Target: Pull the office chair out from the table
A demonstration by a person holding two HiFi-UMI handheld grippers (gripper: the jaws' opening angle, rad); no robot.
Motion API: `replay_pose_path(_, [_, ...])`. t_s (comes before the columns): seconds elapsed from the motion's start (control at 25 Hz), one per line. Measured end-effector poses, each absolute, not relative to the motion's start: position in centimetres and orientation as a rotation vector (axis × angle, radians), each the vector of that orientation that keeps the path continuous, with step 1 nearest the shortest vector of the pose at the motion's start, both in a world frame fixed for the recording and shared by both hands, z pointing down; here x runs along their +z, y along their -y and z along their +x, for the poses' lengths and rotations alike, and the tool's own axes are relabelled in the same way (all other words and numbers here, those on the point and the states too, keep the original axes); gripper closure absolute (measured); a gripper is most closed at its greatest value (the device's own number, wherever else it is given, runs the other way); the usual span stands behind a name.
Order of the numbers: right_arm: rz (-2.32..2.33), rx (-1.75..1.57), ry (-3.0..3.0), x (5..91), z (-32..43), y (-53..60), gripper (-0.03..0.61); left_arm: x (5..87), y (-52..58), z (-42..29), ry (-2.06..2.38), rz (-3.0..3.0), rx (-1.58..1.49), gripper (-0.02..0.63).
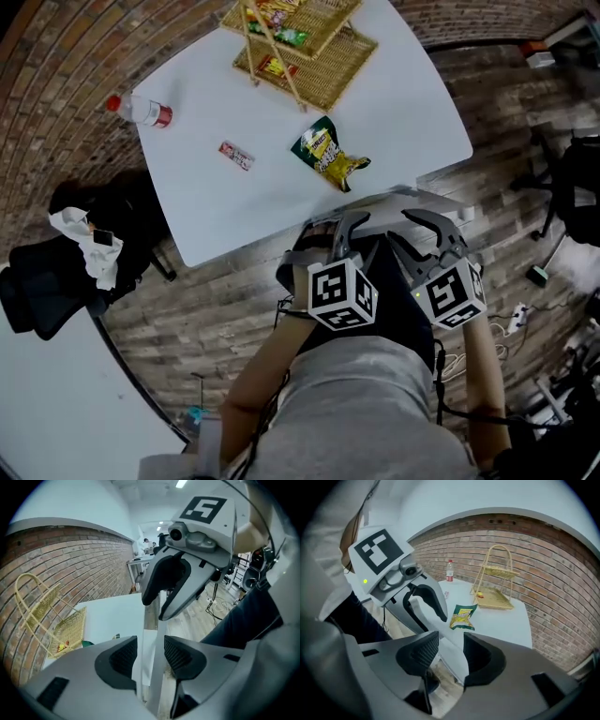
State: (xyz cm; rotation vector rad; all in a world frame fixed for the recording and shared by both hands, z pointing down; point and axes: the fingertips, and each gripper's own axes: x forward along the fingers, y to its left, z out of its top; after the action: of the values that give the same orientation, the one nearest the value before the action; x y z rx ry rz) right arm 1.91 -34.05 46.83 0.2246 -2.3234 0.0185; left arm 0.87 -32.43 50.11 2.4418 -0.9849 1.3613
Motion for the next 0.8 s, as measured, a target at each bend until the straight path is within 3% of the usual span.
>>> replay_pose_path(0.16, [-0.010, -0.145, 2.188, 48.9, 2.4, 32.8, 0.336, 51.2, 32.1, 1.6, 0.884, 2.412, 1.413, 0.424])
replay_pose_path(0.44, [-0.215, -0.527, 1.919, 52.8, 3.4, 33.0, 0.334, 53.1, 31.8, 2.2, 0.794, 2.349, 1.577, 0.420])
replay_pose_path(0.8, [-0.329, -0.633, 1.789, 55.2, 4.1, 33.1, 0.336, 55.0, 31.9, 2.1, 0.747, 2.305, 1.680, 0.420])
